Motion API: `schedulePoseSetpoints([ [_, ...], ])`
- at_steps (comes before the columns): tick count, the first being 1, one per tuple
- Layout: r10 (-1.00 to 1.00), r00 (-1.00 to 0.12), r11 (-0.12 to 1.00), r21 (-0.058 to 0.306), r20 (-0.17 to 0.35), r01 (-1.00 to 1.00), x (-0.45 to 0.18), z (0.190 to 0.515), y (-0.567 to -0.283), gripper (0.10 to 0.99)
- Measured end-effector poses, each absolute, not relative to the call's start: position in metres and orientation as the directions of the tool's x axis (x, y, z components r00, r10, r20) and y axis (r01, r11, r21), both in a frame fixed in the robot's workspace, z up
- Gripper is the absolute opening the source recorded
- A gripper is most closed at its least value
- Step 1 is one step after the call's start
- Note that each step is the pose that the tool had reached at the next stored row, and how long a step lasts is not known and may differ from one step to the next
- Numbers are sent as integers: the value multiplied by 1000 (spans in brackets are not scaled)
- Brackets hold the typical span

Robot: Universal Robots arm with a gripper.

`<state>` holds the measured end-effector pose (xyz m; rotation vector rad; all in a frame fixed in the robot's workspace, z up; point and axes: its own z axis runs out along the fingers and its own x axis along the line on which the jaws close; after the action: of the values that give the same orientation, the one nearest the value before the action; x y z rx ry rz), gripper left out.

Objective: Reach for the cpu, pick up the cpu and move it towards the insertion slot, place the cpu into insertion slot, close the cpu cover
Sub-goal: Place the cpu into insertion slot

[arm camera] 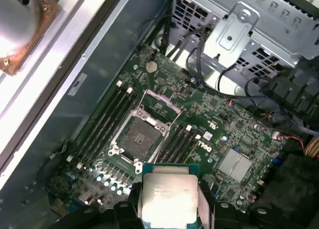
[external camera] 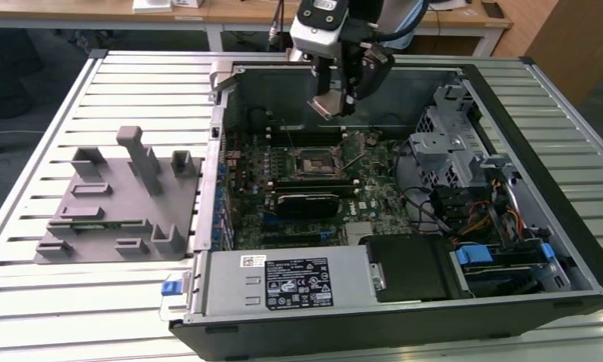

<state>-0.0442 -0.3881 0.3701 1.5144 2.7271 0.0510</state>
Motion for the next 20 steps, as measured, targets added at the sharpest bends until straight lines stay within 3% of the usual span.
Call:
schedulePoseSetpoints([
  [20, 965, -261, 261, 39, -3, 965, -44, 367, -387, 529],
])
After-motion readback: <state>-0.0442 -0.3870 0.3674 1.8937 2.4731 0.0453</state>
